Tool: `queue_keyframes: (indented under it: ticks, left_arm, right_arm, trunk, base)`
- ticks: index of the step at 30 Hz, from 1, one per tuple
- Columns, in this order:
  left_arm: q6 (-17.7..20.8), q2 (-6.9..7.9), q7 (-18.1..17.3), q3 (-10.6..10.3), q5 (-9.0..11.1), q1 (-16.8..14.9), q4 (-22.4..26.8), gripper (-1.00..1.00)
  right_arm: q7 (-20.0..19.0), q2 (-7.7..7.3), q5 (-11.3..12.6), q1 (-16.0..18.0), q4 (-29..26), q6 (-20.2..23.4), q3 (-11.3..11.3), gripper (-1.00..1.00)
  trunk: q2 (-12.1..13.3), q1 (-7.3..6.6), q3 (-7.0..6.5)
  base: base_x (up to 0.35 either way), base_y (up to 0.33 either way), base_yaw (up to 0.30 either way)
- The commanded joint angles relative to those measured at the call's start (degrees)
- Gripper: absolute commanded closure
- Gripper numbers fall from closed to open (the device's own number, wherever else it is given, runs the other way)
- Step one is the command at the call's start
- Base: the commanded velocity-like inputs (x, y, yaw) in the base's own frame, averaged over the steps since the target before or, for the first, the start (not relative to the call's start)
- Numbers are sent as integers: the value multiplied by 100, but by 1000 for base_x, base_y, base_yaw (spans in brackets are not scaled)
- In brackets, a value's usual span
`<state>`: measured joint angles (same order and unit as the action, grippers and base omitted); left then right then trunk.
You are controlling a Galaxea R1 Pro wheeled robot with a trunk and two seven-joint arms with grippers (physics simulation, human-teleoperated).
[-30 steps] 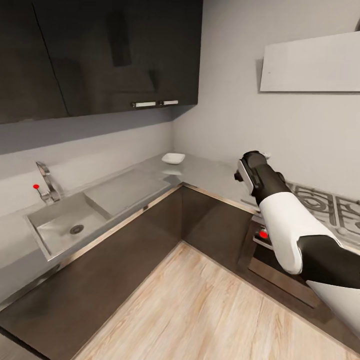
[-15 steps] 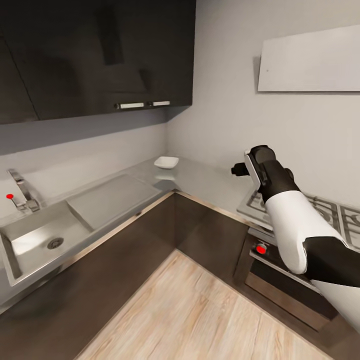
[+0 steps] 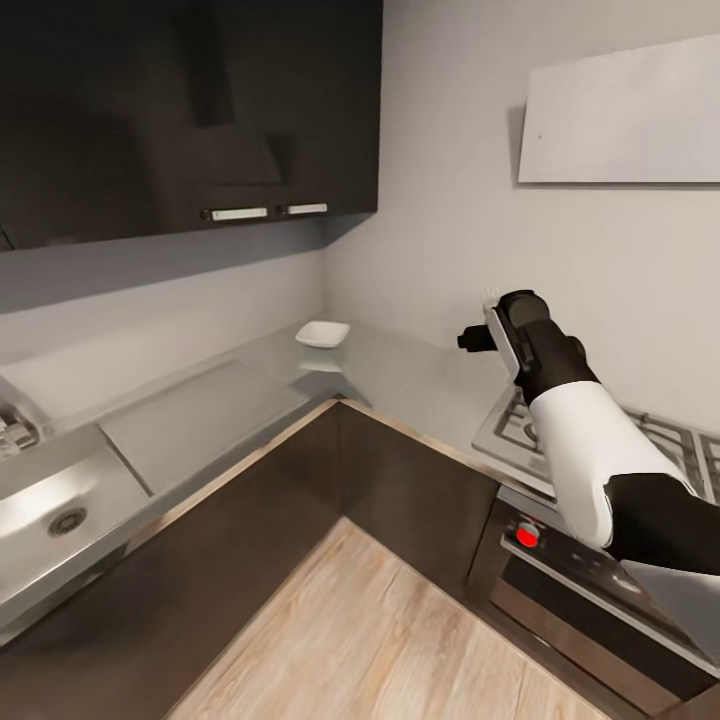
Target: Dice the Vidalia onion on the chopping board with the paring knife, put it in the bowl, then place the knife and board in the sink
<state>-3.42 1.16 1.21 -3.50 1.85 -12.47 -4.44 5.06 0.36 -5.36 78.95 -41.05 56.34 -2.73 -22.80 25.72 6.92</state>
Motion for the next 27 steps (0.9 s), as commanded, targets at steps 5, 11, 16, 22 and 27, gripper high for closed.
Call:
queue_keyframes:
  ticks: [5, 11, 16, 22, 27]
  left_arm:
    - [-36, 6, 11, -29, 17, -10, -22, -100]
    - [-36, 5, 11, -28, 18, -10, -25, -100]
    - [-32, -4, 11, -28, 18, -10, -23, -100]
    - [-20, -2, 4, -28, 18, -10, -23, -100]
    - [-18, -2, 2, -28, 18, -10, -24, -100]
  right_arm:
    - [-629, -23, -48, 6, -7, 33, -14, -100]
    - [-847, -43, -77, 6, -22, 35, -17, -100]
    - [-856, -45, -88, 6, -25, 35, -17, -100]
    - [-857, -31, -88, 6, -26, 35, -17, -100]
    - [-857, -20, -88, 6, -26, 35, -23, -100]
  trunk:
    - [-12, 7, 12]
    - [-12, 7, 12]
    - [-12, 7, 12]
    - [-12, 7, 12]
    - [-12, 7, 12]
  base:
    - [318, -2, 0]
    - [138, 0, 0]
    - [11, 0, 0]
    - [1, 0, 86]
    - [51, -80, 256]
